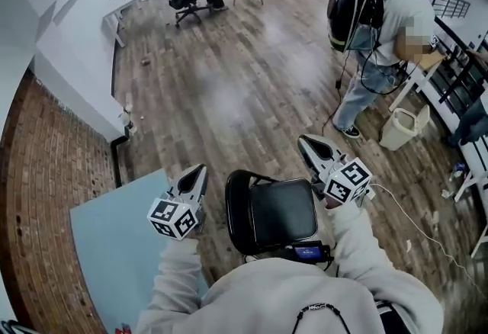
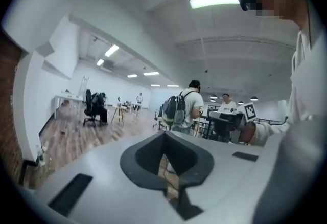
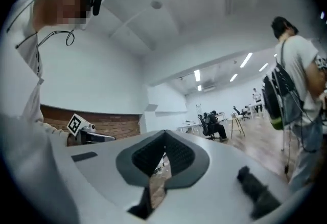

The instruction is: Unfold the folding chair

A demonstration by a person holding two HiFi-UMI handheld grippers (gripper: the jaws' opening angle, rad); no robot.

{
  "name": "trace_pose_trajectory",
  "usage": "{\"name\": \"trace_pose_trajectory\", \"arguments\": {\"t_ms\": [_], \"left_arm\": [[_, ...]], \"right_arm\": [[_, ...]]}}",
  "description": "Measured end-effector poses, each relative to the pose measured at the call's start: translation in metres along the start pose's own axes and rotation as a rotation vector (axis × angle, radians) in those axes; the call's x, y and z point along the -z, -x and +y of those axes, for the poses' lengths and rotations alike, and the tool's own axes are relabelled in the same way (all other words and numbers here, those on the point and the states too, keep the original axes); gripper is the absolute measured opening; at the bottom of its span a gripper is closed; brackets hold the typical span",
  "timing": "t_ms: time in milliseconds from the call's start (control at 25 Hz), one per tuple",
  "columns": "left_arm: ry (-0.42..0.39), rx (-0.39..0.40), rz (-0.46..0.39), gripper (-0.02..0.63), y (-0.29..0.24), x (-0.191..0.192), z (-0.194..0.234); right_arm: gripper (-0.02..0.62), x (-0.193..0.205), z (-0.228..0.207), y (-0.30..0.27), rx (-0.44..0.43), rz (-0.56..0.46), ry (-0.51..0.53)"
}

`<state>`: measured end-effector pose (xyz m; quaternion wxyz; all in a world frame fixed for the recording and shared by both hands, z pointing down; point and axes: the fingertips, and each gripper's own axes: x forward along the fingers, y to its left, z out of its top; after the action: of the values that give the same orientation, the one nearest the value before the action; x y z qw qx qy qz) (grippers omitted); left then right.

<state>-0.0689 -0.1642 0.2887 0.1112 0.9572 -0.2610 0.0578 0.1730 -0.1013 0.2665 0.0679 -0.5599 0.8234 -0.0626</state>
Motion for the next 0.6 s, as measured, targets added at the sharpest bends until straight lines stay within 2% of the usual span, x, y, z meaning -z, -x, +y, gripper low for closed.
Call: {"name": "trace_pose_trajectory", "arguments": {"t_ms": [120,280,440,600], "left_arm": [[-0.082,-0.019,-0.111,0.005,0.029,-0.045,-0.014],[-0.104,-0.017,-0.189,0.003,0.057,-0.075,-0.019],[-0.109,-0.076,-0.214,0.003,0.083,-0.078,-0.006],[-0.164,-0.129,-0.221,0.003,0.096,-0.078,0.000]], "right_arm": [[0.006,-0.042,0.080,-0.027,-0.025,-0.004,0.091],[0.006,-0.064,0.141,-0.051,-0.054,0.012,0.148],[0.006,-0.066,0.162,-0.060,-0.035,0.023,0.119],[0.006,-0.061,0.195,-0.074,-0.061,0.022,0.046]]}}
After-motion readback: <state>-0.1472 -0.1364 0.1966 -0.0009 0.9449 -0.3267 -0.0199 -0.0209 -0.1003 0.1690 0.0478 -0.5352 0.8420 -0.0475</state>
